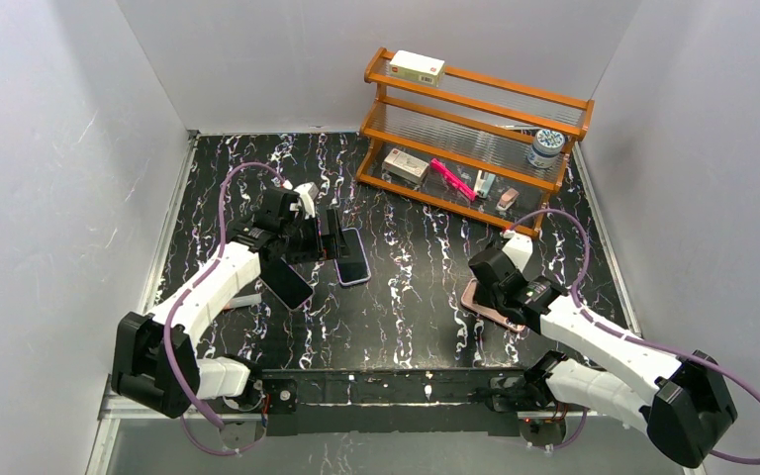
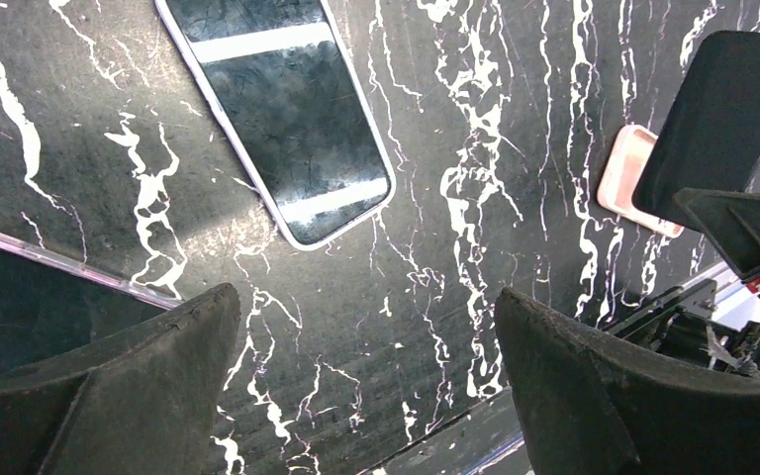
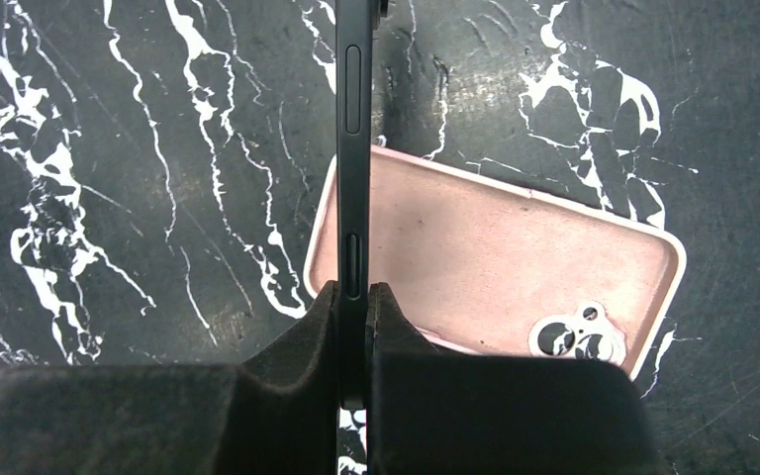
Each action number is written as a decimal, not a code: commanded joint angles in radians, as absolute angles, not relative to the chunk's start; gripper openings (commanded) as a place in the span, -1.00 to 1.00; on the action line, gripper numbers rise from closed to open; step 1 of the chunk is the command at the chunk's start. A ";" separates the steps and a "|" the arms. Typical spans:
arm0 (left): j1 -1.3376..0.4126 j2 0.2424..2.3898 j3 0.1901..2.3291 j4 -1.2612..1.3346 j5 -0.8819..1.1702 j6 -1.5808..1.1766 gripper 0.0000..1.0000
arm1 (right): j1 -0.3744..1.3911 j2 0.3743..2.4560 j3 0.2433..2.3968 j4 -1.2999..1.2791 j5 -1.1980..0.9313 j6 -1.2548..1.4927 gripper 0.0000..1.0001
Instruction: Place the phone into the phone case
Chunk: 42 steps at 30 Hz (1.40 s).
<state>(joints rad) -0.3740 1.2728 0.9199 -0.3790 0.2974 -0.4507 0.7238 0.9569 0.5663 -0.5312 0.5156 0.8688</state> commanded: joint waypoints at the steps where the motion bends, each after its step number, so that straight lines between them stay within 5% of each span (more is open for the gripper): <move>1: -0.371 1.241 0.898 -0.413 0.266 -0.417 0.96 | 0.725 0.933 0.524 -0.422 0.599 0.905 -0.97; 13: -0.371 1.236 0.893 -0.421 0.237 -0.416 0.96 | 0.726 0.959 0.391 -0.161 0.556 0.905 -0.97; 31: -0.371 1.211 0.914 -0.435 0.154 -0.476 0.96 | 0.795 1.089 0.353 0.270 -0.033 0.764 -0.97; 42: -0.373 1.251 0.946 -0.378 0.310 -0.496 0.78 | 0.817 0.831 0.586 -0.280 0.466 0.839 -0.97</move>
<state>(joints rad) -0.3740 1.2427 0.9131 -0.4034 0.2417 -0.4709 0.8192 0.9333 0.4519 -0.1253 0.2111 0.8001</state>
